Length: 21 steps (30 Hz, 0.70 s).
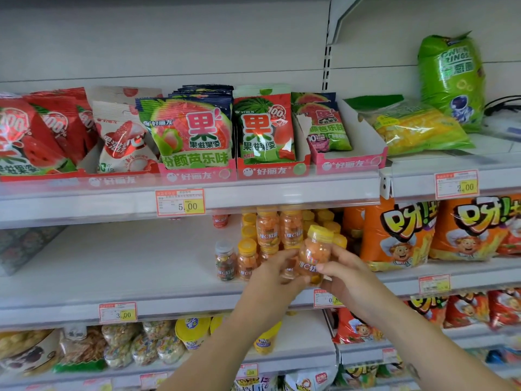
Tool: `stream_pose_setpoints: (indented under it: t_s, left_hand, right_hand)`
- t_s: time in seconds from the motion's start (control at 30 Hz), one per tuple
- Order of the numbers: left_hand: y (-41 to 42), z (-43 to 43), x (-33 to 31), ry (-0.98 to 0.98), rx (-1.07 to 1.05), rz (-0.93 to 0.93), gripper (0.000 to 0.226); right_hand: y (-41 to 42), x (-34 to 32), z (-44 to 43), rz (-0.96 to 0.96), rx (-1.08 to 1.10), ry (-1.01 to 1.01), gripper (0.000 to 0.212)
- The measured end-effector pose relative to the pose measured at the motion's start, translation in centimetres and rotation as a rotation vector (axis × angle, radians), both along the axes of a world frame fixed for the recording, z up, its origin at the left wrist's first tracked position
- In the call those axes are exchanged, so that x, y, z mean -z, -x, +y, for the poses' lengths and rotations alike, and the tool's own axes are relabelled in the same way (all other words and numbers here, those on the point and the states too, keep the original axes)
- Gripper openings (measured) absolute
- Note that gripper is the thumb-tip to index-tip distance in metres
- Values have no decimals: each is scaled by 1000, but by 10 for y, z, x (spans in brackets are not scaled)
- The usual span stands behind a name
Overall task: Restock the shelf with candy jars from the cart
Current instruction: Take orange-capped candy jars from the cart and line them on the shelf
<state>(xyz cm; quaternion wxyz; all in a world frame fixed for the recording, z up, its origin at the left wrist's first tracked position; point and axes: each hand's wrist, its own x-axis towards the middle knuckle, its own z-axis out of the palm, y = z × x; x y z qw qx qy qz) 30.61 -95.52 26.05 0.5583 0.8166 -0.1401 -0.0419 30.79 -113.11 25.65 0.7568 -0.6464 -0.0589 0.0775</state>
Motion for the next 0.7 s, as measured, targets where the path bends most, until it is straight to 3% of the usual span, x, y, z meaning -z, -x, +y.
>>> stream_pose_setpoints:
  t_s: [0.13,0.27,0.37,0.53,0.7]
  left_hand:
    - [4,-13,6,-3,-32,-91,43]
    - [4,-16,8,-27,-63,-145,43]
    - [-3,1,14,-218,-99,-177,39]
    - [-7,22,35,-670,-71,-150,44]
    - [-11,29,50,-769,-61,-109,48]
  right_hand:
    - [9,-2,4,-171,136,355,30]
    - [-4,-6,-8,-212,262,404,33]
    - [-27,-8,-30,-228,395,456,40]
    - [-60,-8,-39,-299,393,553,37]
    - [-79,-1,-32,-347,353,631,39]
